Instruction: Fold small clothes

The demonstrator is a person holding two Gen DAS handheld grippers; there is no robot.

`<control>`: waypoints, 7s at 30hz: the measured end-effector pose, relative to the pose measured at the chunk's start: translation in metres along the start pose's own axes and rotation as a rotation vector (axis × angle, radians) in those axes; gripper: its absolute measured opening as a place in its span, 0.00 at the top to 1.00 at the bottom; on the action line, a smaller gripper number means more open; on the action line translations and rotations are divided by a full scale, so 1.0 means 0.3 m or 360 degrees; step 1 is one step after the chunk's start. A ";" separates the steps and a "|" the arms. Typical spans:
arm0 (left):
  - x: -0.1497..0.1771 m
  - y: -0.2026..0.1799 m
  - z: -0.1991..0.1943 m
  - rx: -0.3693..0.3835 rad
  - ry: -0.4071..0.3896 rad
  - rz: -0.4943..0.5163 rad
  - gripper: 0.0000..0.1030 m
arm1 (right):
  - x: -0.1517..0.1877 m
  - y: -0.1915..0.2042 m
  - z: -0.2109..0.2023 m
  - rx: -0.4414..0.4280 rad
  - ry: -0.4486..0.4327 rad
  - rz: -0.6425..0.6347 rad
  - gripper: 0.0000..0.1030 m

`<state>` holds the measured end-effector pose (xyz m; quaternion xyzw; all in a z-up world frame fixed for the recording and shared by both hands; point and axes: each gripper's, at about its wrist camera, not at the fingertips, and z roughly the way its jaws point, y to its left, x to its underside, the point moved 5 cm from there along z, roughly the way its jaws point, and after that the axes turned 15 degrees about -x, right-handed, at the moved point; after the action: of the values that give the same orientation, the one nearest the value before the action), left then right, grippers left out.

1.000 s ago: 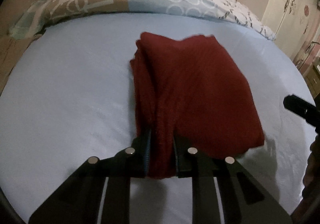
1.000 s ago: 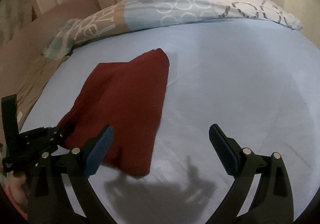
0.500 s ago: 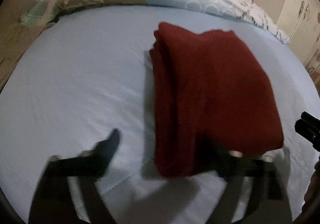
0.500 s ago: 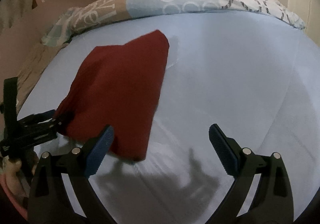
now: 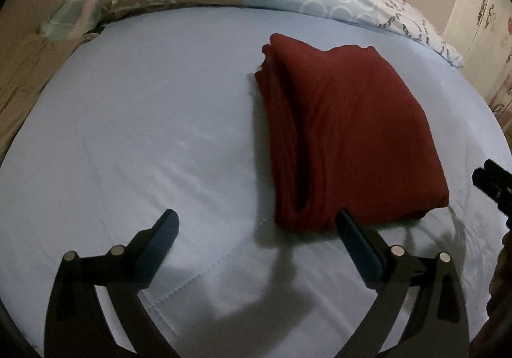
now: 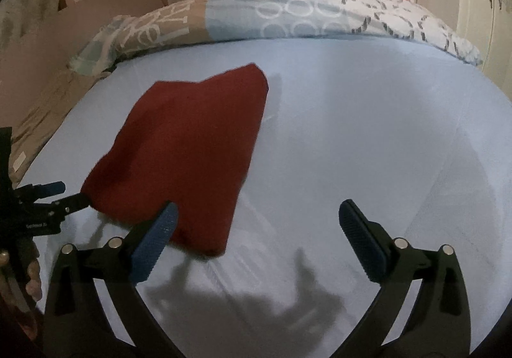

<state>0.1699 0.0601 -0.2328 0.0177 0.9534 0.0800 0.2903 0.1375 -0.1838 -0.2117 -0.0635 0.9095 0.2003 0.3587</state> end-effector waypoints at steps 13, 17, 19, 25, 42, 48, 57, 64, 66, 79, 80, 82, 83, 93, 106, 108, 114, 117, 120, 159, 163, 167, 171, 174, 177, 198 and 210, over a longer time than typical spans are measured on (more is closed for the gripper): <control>-0.058 -0.112 0.066 0.0179 0.0056 0.0020 0.03 | 0.020 -0.021 0.062 -0.0001 0.0027 0.0071 0.03; -0.081 -0.141 0.108 0.0192 0.0082 0.0014 0.03 | 0.009 -0.039 0.062 0.0018 0.0019 0.0065 0.03; -0.085 -0.150 0.126 0.0215 0.0098 0.0000 0.03 | 0.001 -0.051 0.066 0.0027 0.0018 0.0061 0.03; -0.071 -0.163 0.177 0.0275 0.0137 -0.0037 0.04 | -0.055 -0.071 0.116 -0.0049 0.0028 0.0106 0.03; -0.079 -0.209 0.190 0.0354 0.0056 0.0155 0.29 | -0.207 -0.022 0.416 -0.0249 0.0187 0.0098 0.03; -0.076 -0.207 0.189 0.0342 0.0044 0.0172 0.33 | -0.200 -0.024 0.462 -0.0339 0.0267 0.0145 0.14; -0.097 -0.235 0.151 0.0276 -0.0007 0.0206 0.62 | -0.211 0.017 0.439 -0.0313 0.0283 -0.0016 0.46; -0.107 -0.240 0.093 0.0263 -0.0044 0.0190 0.70 | -0.237 0.067 0.359 -0.0303 0.0220 -0.0188 0.55; -0.097 -0.279 0.032 0.0262 -0.0086 0.0216 0.70 | -0.240 0.075 0.296 -0.0304 0.0175 -0.0239 0.56; 0.166 -0.612 -0.271 0.0331 -0.0112 0.0297 0.70 | 0.007 -0.209 -0.118 -0.0268 0.0197 -0.0210 0.56; 0.188 -0.644 -0.256 0.0312 -0.0114 0.0314 0.70 | 0.025 -0.226 -0.109 -0.0259 0.0213 -0.0211 0.55; 0.214 -0.681 -0.211 0.0263 -0.0124 0.0344 0.63 | 0.078 -0.275 -0.069 -0.0245 0.0247 -0.0200 0.55; 0.221 -0.688 -0.195 0.0260 -0.0126 0.0340 0.58 | 0.090 -0.288 -0.057 -0.0254 0.0242 -0.0184 0.54; 0.233 -0.579 -0.286 0.0321 -0.0291 0.0282 0.18 | 0.116 -0.238 -0.213 -0.0189 0.0074 -0.0237 0.03; 0.258 -0.470 -0.190 -0.0107 -0.0345 0.0353 0.07 | 0.335 -0.267 -0.275 0.0428 0.0122 -0.0338 0.03; 0.268 -0.451 -0.140 -0.0103 -0.0323 0.0332 0.07 | 0.351 -0.293 -0.256 0.0423 0.0146 -0.0285 0.03; 0.284 -0.444 -0.100 -0.0118 -0.0366 0.0339 0.05 | 0.398 -0.334 -0.225 0.0372 0.0138 -0.0177 0.03; 0.277 -0.431 -0.110 -0.0049 -0.0335 0.0300 0.05 | 0.385 -0.324 -0.247 0.0350 0.0119 -0.0165 0.03; 0.264 -0.400 -0.157 0.0096 -0.0254 0.0217 0.06 | 0.358 -0.282 -0.300 0.0298 0.0090 -0.0164 0.03; 0.319 -0.193 -0.809 -0.0124 -0.0625 0.0007 0.02 | 0.267 0.163 -0.821 0.0334 -0.0422 -0.0119 0.03; 0.322 -0.189 -0.815 -0.0119 -0.0610 -0.0006 0.02 | 0.261 0.180 -0.852 0.0325 -0.0466 -0.0098 0.03; 0.314 -0.173 -0.820 -0.0107 -0.0604 -0.0036 0.02 | 0.260 0.191 -0.875 0.0352 -0.0499 -0.0115 0.03; 0.316 -0.159 -0.826 -0.0110 -0.0620 -0.0054 0.02 | 0.263 0.194 -0.889 0.0355 -0.0512 -0.0109 0.03; 0.320 -0.156 -0.830 -0.0117 -0.0627 -0.0060 0.02 | 0.262 0.192 -0.896 0.0354 -0.0516 -0.0103 0.03; 0.325 -0.160 -0.831 -0.0122 -0.0633 -0.0053 0.02 | 0.258 0.188 -0.899 0.0359 -0.0520 -0.0099 0.03; 0.332 -0.170 -0.846 -0.0131 -0.0654 -0.0050 0.02 | 0.253 0.199 -0.917 0.0394 -0.0540 -0.0109 0.03; 0.331 -0.170 -0.846 -0.0129 -0.0654 -0.0049 0.02 | 0.253 0.200 -0.916 0.0396 -0.0539 -0.0107 0.03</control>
<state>-0.0533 -0.0185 -0.0879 0.0073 0.8704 0.1085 0.4803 -0.1061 -0.2394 -0.0620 -0.0145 0.8513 0.0823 0.5180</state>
